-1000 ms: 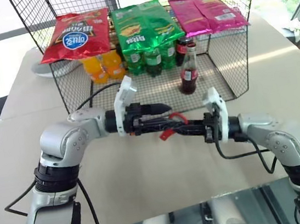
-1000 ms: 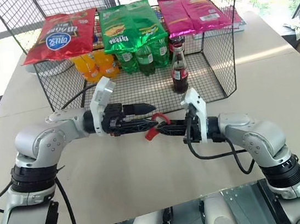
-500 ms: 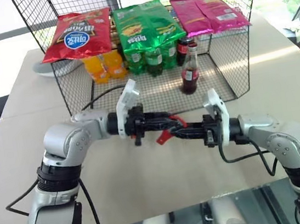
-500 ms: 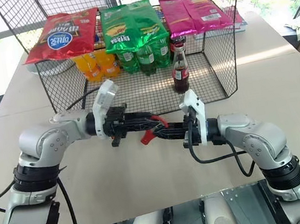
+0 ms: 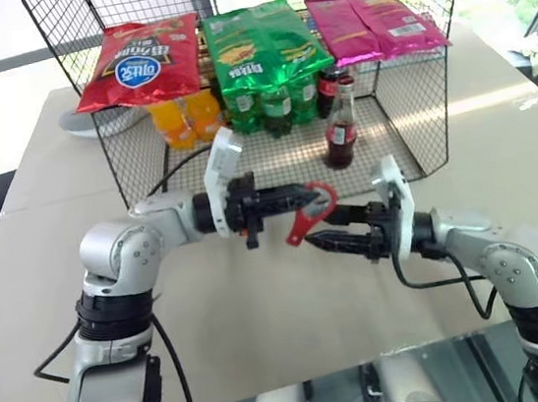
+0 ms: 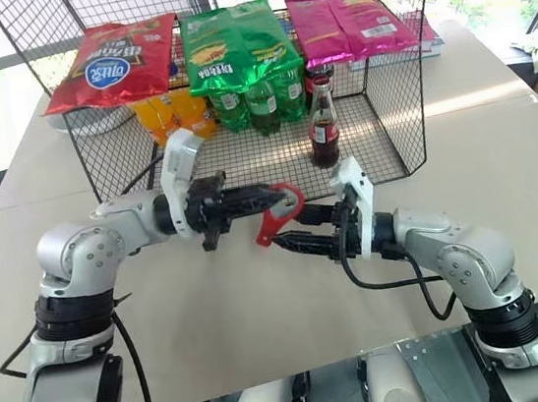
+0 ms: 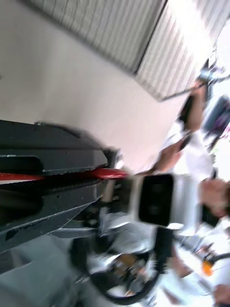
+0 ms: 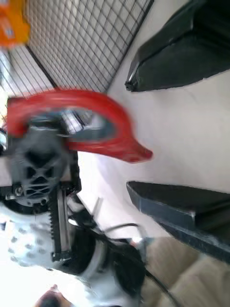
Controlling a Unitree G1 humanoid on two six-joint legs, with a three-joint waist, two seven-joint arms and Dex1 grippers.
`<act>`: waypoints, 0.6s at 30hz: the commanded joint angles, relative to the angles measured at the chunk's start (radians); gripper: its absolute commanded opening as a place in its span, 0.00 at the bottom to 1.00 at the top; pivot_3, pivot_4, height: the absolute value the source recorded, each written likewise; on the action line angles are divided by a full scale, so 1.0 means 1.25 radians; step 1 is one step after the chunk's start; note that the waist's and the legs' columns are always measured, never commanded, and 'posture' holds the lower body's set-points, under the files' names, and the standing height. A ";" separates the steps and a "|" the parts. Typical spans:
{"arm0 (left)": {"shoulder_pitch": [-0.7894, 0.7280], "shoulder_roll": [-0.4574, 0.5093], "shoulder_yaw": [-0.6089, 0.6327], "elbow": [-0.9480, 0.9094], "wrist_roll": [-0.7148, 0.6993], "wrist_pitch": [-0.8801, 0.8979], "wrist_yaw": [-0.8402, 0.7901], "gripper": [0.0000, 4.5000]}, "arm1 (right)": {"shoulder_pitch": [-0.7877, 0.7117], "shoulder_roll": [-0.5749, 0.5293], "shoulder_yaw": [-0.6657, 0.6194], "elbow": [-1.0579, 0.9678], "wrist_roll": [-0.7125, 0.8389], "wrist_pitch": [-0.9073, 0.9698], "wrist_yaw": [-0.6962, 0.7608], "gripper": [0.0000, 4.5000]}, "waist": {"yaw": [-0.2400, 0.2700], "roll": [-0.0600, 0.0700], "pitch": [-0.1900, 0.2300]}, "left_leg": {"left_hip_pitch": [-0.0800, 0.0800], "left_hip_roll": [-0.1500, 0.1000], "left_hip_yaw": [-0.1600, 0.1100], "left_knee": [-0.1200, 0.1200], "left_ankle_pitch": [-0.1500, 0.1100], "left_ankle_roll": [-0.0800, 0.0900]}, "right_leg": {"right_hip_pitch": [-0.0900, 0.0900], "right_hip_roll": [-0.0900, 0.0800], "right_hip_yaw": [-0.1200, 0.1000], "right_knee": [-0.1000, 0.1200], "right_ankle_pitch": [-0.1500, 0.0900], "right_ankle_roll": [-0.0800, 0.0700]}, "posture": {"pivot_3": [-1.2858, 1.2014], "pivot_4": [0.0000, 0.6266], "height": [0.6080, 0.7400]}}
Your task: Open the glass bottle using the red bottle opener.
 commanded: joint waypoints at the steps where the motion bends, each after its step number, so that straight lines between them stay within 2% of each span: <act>1: -0.005 -0.070 0.076 -0.023 -0.065 0.006 0.124 0.00 | 0.006 0.057 -0.040 -0.021 0.046 -0.013 -0.069 0.61 | 0.001 0.000 0.000 | 0.000 0.000 0.000 0.000 0.000 0.000 | 0.000 0.000 0.000 0.000 0.000 0.000 | 0.52 0.24 1.00; 6: 0.018 -0.128 0.097 -0.066 -0.089 -0.005 0.231 0.00 | 0.002 0.115 -0.039 -0.012 0.074 -0.005 -0.122 0.61 | -0.001 0.000 0.000 | 0.000 0.000 0.000 0.000 0.000 0.000 | 0.000 0.000 0.000 0.001 0.000 0.000 | 0.52 0.24 1.00; 18: 0.045 -0.184 0.110 -0.132 -0.120 -0.040 0.360 0.00 | -0.022 0.198 -0.062 0.019 0.158 -0.009 -0.197 0.61 | -0.001 0.000 0.000 | 0.000 -0.001 0.000 0.000 0.000 0.000 | 0.000 0.002 0.001 0.001 0.000 0.000 | 0.52 0.24 1.00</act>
